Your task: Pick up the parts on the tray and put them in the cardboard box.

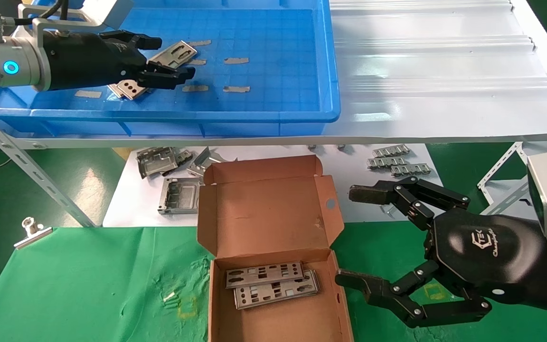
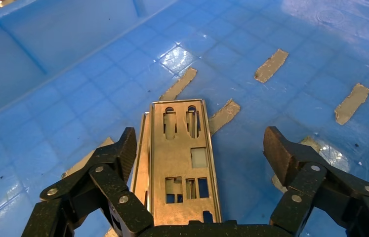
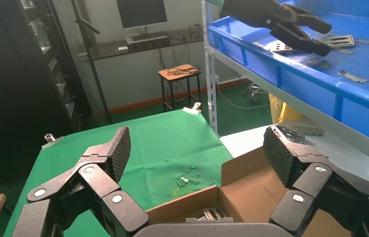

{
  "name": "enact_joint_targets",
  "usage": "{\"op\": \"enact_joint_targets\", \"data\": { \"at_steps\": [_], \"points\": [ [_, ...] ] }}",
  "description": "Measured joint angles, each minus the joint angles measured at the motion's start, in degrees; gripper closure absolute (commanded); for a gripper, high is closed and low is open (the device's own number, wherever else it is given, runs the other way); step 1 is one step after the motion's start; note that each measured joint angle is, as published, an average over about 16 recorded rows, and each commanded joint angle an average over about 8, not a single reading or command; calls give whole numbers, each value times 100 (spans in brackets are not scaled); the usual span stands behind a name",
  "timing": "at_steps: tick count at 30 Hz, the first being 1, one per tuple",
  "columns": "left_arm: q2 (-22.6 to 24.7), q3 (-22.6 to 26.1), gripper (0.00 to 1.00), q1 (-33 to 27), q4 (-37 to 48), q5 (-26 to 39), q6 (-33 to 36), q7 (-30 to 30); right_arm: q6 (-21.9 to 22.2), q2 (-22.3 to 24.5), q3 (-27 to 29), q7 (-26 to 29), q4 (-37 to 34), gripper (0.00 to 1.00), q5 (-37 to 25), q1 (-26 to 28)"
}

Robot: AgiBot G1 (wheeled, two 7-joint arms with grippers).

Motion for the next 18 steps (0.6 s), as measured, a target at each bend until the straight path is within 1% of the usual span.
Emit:
{"op": "enact_joint_targets", "data": {
  "at_steps": [18],
  "points": [
    [79,19,100,-19,65,29,-376,18,0,0,0,0,0,0,0,0]
  ]
}}
